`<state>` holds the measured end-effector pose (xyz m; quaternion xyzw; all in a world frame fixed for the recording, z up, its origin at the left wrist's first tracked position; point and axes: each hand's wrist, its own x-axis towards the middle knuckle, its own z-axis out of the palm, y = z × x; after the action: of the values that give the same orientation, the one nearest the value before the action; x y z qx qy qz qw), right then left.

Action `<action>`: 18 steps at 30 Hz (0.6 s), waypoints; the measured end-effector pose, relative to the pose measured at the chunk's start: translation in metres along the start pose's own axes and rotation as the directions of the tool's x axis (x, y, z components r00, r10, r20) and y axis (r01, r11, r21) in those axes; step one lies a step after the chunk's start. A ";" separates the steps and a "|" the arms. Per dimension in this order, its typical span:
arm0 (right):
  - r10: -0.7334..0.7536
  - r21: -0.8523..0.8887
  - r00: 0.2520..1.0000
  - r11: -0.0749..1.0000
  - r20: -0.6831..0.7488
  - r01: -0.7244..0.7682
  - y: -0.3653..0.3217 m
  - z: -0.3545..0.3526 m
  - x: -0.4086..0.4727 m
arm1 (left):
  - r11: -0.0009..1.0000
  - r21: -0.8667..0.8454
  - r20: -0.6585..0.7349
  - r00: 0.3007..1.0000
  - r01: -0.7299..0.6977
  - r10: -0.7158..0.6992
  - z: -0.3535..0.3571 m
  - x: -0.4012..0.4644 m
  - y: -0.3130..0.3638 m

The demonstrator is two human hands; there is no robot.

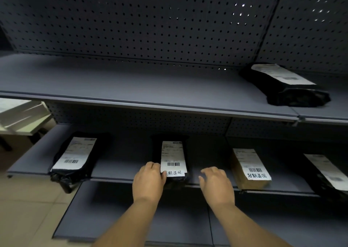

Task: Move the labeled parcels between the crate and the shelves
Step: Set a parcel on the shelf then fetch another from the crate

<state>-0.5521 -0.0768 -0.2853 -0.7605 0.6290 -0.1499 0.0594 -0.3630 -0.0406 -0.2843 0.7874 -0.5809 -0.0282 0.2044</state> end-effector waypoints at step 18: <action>0.343 0.569 0.857 0.643 0.384 -0.513 -0.020 0.049 0.059 | 0.787 -0.385 0.298 0.872 0.482 -0.388 0.046 0.053 -0.026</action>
<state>-0.5087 -0.1348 -0.3175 -0.5307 0.6867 -0.2475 0.4308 -0.3352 -0.0969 -0.3253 0.8246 -0.3779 -0.2875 0.3075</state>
